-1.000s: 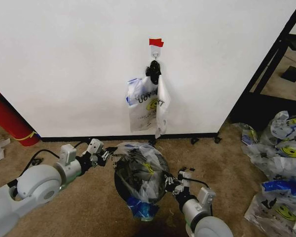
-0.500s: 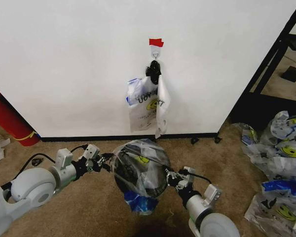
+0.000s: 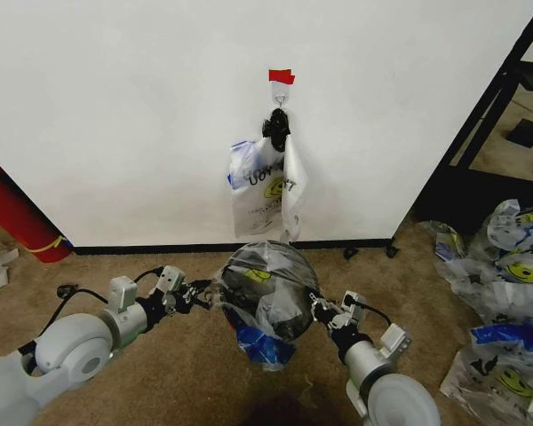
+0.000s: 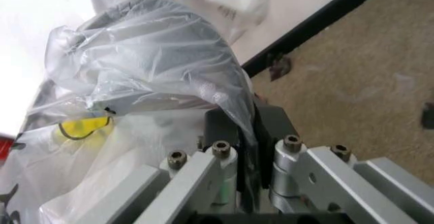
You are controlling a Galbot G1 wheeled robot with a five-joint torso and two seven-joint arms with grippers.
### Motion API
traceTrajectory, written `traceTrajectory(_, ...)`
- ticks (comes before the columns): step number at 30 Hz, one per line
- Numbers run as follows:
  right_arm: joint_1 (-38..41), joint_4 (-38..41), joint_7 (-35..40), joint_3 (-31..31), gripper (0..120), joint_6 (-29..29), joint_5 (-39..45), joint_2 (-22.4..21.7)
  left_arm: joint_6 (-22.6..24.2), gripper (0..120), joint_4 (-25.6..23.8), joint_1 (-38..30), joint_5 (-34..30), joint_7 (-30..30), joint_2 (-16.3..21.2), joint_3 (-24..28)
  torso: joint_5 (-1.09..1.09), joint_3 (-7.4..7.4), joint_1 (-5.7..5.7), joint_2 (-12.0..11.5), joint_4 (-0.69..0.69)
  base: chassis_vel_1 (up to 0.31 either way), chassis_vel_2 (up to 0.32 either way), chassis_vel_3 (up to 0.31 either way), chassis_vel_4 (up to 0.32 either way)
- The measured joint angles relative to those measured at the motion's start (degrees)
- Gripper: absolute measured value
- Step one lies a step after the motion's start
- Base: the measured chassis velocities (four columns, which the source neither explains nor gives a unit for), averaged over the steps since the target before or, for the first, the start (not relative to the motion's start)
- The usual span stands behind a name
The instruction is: Pick up the garbage bag from the wall and place it over the trash bin.
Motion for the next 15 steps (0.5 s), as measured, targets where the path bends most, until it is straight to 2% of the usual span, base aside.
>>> traceTrajectory(2,0.2,-0.2,0.4,0.2,1,0.0,0.2,0.2,0.0,16,-0.4,0.2,0.0,-0.2,-0.2,-0.5,-0.01,0.0,0.0,0.0,0.0,0.0,0.0,0.0,0.0)
traceTrajectory(5,0.7,-0.6,1.8,1.3,1,-0.1,1.0,0.9,0.3,30,-1.8,0.8,-0.2,-0.7,-1.0,-3.0,0.0,0.0,0.0,0.0,0.0,0.0,0.0,0.0,0.0)
traceTrajectory(9,0.4,-0.6,2.5,2.1,1,-0.2,1.1,1.3,0.6,44,-2.7,1.4,-0.2,-1.2,-1.5,-3.9,0.0,0.0,0.0,0.0,-0.01,0.0,0.0,0.0,0.0)
traceTrajectory(10,0.4,-0.6,2.5,2.1,1,-0.2,1.1,1.3,0.6,44,-2.7,1.4,-0.2,-1.2,-1.5,-3.9,0.0,0.0,0.0,0.0,-0.01,0.0,0.0,0.0,0.0)
traceTrajectory(15,-0.2,-0.8,3.7,4.1,1,0.4,1.2,2.9,-0.4,65,-6.2,4.3,-1.2,-4.5,-6.5,-6.4,0.0,0.0,0.0,0.0,-0.01,0.0,0.0,0.0,0.0)
